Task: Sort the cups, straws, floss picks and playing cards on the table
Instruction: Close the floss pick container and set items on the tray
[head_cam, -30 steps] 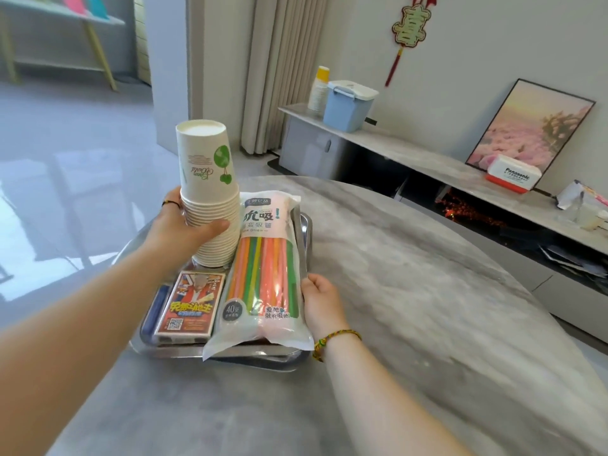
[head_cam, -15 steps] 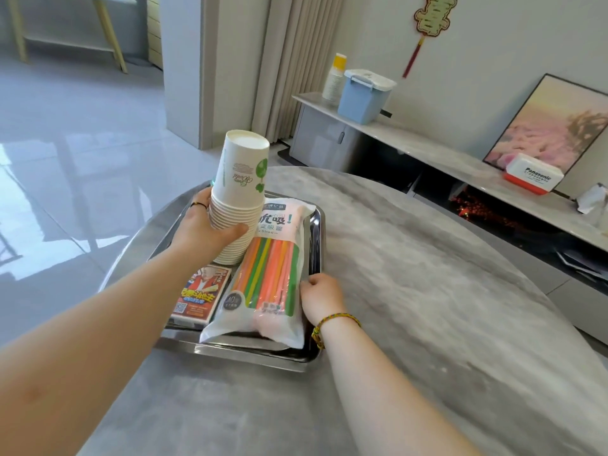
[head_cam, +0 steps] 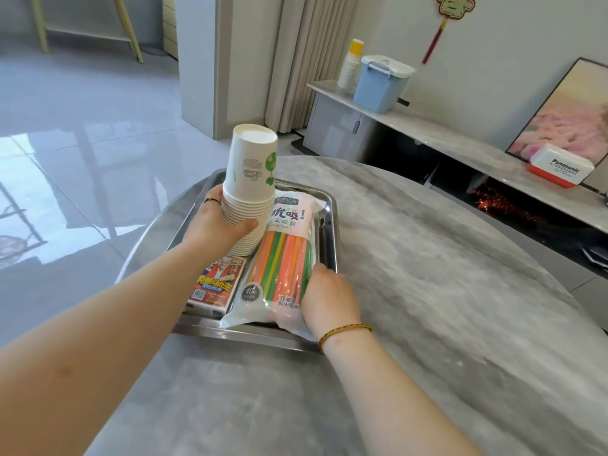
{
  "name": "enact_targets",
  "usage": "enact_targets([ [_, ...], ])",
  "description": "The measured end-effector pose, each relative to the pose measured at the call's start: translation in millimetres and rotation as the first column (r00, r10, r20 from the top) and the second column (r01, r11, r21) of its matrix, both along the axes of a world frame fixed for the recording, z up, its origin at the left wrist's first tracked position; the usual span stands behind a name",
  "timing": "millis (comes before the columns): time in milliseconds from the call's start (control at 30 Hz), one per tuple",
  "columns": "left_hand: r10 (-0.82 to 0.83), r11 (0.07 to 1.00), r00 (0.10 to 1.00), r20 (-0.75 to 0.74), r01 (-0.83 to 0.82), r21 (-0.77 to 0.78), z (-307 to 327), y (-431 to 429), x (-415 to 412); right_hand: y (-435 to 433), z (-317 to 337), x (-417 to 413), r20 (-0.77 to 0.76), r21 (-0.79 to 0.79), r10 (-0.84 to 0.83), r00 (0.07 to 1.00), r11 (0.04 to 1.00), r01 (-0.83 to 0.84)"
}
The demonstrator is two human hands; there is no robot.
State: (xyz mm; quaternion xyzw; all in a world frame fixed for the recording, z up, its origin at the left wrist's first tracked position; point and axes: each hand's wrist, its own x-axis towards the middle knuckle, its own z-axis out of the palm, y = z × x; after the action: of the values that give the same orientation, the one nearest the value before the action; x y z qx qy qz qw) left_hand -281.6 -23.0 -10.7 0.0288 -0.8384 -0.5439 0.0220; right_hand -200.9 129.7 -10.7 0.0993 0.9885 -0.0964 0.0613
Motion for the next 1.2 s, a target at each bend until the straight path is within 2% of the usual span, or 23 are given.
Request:
enact_targets([
  [67,-0.018,0.999,1.000,-0.007,0.018,-0.036,3,0,5,8,0,6,-0.048,0.026,0.029,0.998,0.999,-0.028],
  [167,-0.020,0.997,1.000,0.007,0.021,-0.078,8,-6,17,25,-5,21,0.001,-0.099,0.020,1.000,0.995,-0.020],
  [233,-0.005,0.971,1.000,0.027,0.011,-0.238,9,-14,30,30,-12,33,0.027,-0.180,0.038,0.999,0.983,-0.033],
  [300,0.038,0.889,0.999,0.030,-0.020,-0.458,10,-27,49,29,-18,43,-0.015,-0.275,0.016,1.000,0.961,-0.019],
  [433,0.150,0.755,0.958,0.244,0.049,-0.654,2,-63,71,18,-23,51,-0.083,-0.374,-0.081,0.993,0.926,0.045],
  [500,0.160,0.806,0.915,0.371,0.096,-0.584,-2,-75,83,12,-23,59,-0.095,-0.426,-0.099,0.991,0.903,0.049],
  [567,0.135,0.880,0.893,0.429,0.091,-0.466,-7,-79,90,8,-22,67,-0.091,-0.465,-0.107,0.990,0.884,0.053],
  [700,0.162,0.879,0.933,0.322,0.012,-0.477,-13,-77,85,4,-23,80,-0.101,-0.438,-0.068,0.993,0.899,0.017],
  [900,0.189,0.905,0.958,0.213,-0.086,-0.416,-22,-79,66,-12,-24,78,-0.093,-0.312,-0.067,0.993,0.949,0.035],
  [1200,0.246,0.913,0.961,0.123,-0.187,-0.363,-25,-75,18,-30,-28,35,-0.072,-0.300,-0.124,0.990,0.949,0.097],
])
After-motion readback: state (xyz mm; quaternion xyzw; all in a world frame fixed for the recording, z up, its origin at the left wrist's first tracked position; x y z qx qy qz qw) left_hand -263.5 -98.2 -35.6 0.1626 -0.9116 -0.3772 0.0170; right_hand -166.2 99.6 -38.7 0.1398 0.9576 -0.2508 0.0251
